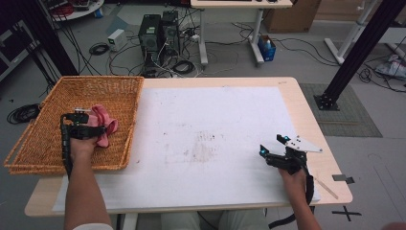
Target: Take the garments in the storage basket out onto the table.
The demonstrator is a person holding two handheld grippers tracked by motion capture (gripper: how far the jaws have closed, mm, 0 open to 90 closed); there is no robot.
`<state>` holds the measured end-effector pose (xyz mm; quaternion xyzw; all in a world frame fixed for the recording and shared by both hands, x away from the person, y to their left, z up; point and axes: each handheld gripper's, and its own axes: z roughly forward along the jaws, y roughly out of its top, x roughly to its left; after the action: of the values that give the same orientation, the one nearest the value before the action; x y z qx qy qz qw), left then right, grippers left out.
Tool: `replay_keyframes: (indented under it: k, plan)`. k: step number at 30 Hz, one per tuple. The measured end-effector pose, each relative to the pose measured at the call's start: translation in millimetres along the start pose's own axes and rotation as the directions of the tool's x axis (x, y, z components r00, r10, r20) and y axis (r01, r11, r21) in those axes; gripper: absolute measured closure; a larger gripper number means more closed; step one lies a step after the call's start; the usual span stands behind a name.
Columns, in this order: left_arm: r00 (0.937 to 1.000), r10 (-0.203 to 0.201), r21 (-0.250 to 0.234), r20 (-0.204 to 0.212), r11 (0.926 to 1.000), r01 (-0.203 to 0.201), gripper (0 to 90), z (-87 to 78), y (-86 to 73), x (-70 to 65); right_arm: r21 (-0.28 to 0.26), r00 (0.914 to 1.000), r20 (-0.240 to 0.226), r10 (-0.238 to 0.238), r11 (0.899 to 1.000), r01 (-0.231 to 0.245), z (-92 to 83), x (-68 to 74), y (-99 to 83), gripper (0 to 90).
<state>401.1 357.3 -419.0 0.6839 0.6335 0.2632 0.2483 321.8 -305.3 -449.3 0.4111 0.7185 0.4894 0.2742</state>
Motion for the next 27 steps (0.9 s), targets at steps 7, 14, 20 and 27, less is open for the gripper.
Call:
replay_keyframes:
  k: [7,14,20,27]
  plan:
    - [0.9971,-0.064,-0.07,0.041,0.9954,0.067,59.9,-9.0,0.3,3.1,-0.011,1.0,0.006,0.004,1.0,-0.004,-0.8,-0.7,-0.3,18.5]
    - [0.9867,-0.129,-0.274,0.099,0.9496,0.152,60.2,-32.6,0.9,10.2,-0.013,1.0,0.006,0.003,1.0,-0.002,-1.1,-0.9,-0.4,18.5]
    - [0.982,-0.137,-0.44,0.13,0.8799,0.181,60.1,-52.5,0.7,12.1,-0.015,0.9999,0.007,0.009,1.0,-0.009,-1.5,-0.7,-0.6,18.5]
    - [0.9795,-0.113,-0.563,0.167,0.8048,0.188,60.0,-73.9,-1.9,10.5,-0.02,0.9999,0.007,0.008,1.0,-0.008,-1.7,-0.8,-0.7,18.5]
